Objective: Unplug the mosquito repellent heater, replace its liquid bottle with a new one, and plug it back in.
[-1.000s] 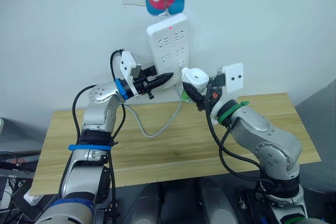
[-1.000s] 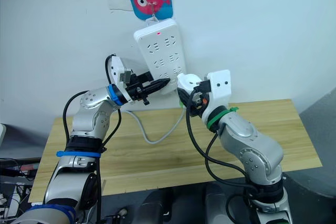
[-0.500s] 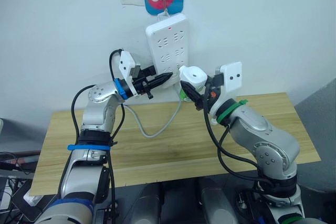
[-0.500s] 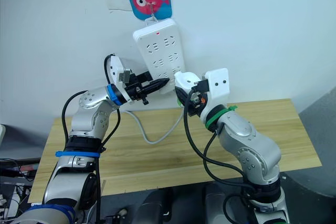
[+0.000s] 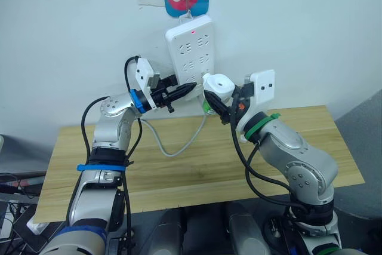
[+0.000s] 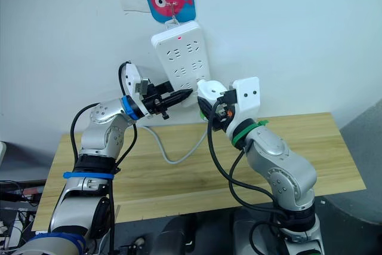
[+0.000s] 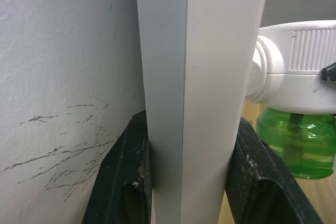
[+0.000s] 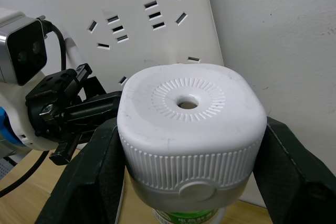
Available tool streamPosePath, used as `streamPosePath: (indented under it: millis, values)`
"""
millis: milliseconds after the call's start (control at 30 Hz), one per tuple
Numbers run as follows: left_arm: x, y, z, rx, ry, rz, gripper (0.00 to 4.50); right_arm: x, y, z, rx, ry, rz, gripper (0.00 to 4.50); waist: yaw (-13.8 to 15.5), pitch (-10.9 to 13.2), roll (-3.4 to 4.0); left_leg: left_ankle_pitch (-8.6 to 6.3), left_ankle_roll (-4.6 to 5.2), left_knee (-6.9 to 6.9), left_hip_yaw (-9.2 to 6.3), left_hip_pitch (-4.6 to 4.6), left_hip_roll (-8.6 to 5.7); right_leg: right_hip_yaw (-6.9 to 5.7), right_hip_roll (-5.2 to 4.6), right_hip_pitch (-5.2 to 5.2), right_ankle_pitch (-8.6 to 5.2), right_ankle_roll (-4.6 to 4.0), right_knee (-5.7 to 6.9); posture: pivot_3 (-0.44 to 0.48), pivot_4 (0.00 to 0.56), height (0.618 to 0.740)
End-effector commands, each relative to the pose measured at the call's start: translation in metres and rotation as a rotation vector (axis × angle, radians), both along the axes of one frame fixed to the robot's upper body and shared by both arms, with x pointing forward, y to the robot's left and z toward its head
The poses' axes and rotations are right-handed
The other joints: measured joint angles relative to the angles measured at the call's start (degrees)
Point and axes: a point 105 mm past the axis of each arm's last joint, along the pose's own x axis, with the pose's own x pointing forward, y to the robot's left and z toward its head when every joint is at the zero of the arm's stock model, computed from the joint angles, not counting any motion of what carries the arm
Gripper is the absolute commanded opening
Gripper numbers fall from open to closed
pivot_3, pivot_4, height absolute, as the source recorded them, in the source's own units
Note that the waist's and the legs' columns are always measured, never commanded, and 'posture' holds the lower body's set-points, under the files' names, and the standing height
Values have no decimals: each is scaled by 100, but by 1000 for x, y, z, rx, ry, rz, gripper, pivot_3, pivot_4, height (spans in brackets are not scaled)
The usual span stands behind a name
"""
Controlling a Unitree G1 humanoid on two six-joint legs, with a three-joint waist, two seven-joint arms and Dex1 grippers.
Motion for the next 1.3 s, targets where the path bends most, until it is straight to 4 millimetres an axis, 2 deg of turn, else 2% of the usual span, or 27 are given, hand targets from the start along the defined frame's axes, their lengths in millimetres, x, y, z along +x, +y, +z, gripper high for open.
streamPosePath:
  millis: [33, 533, 1300]
  values:
    - [-5, -3, 16, -8, -64, -21, 1340, -6, 5, 18, 24, -84, 23, 2976, 0, 0, 0, 0, 0, 0, 0, 0, 0, 0, 0, 0, 0, 0, 0, -131, 244, 740]
    - [-15, -14, 16, -13, -55, -88, 1340, 8, 11, 11, -2, -94, -14, 2976, -1, -1, 2, 1, -2, 0, 2, 0, 0, 1, 0, -1, 0, 0, 2, -120, 229, 740]
    - [-25, -19, 14, -20, -43, -129, 1340, 26, 19, 15, -3, -88, -29, 2976, -121, -35, 3, 18, -30, 0, 4, 1, 7, 9, 5, -34, 15, -22, 52, -107, 216, 740]
